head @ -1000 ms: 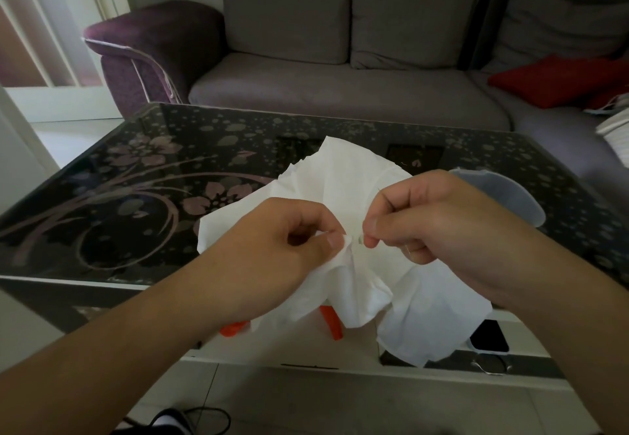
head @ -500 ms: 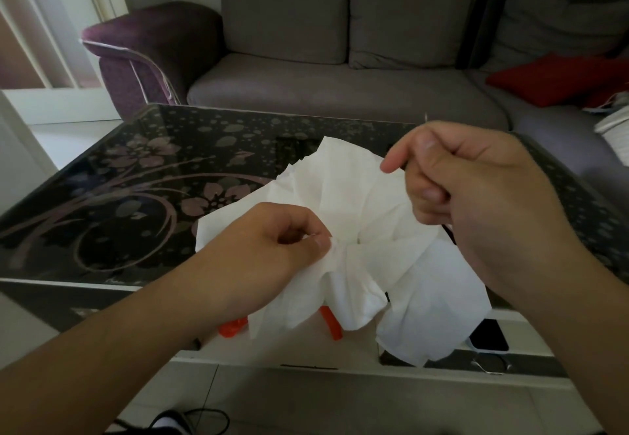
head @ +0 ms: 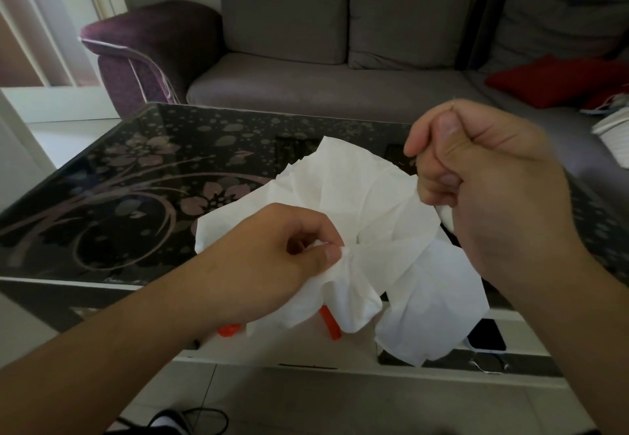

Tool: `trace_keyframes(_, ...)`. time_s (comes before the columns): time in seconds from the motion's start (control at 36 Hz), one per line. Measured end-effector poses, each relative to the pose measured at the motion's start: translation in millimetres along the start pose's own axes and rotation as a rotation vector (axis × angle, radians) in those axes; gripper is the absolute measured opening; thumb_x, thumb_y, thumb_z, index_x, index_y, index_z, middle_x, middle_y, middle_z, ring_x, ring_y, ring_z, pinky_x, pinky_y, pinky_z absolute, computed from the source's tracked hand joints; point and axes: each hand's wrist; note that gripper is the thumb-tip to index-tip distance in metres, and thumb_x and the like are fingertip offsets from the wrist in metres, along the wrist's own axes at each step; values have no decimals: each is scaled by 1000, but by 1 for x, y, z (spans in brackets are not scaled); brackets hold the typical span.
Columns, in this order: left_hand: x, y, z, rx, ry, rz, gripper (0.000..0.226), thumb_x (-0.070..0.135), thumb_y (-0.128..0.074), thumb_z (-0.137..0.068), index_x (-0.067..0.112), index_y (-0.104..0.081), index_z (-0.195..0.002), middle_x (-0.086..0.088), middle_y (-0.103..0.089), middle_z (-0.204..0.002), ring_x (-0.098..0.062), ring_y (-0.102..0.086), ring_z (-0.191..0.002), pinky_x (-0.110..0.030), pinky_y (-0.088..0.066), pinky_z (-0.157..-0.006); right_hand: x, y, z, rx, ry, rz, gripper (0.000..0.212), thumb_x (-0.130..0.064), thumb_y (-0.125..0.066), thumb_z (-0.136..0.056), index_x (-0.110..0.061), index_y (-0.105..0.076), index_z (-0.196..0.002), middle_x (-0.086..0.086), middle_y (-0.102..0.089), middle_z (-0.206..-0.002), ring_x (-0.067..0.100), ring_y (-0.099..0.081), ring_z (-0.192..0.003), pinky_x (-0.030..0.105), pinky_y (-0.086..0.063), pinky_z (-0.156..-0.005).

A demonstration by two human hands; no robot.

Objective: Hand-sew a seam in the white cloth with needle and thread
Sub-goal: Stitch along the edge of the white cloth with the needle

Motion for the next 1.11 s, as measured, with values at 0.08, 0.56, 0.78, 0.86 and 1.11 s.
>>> trace_keyframes(0.08, 2, 4, 2, -26, 14, 140, 20, 33, -60, -102, 33, -76, -90, 18, -76, -91, 0, -69, -87, -12, -48, -75, 3, -1, -2, -12, -11, 9, 36, -13, -42, -110, -5, -67, -86, -2, -40, -55, 17, -31, -52, 32, -29, -50)
trace_keyframes(0.56, 5, 4, 7, -138, 81, 341, 13, 37, -75, -83, 31, -81, -92, 13, -78, -99, -7, -73, -85, -23, -57, -65, 4, -23, 4, -176, 12, 412, 35, -27, -43, -109, -30, -69, -86, -26, -60, -76, -4, -59, -83, 7, -46, -68)
trace_keyframes(0.78, 7, 4, 7, -188, 27, 208, 13, 29, -79, -88, 33, -80, -101, 19, -78, -101, 0, -72, -93, -18, -58, -74, 5, -22, 3, -159, 21, 404, 35, -24, -44, -109, -29, -69, -86, -25, -61, -75, -3, -59, -81, 6, -45, -67)
trace_keyframes(0.86, 5, 5, 6, -158, 20, 204, 11, 28, -78, -89, 34, -79, -97, 21, -78, -97, 0, -72, -93, -18, -58, -76, 5, -21, 3, -163, 28, 390, 35, -22, -44, -109, -28, -70, -85, -21, -61, -75, -1, -59, -79, 7, -45, -67)
trace_keyframes(1.11, 5, 6, 7, -158, 37, 322, 13, 27, -78, -87, 32, -80, -98, 12, -79, -101, -9, -74, -97, -27, -60, -82, 1, -17, 6, -280, -17, 393, 28, -18, -52, -105, -29, -72, -89, -16, -63, -78, 0, -60, -79, 9, -47, -69)
Point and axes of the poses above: each hand's wrist, its own z-axis away from the middle knuckle, its own y-axis out of the back of the hand, x = y × z
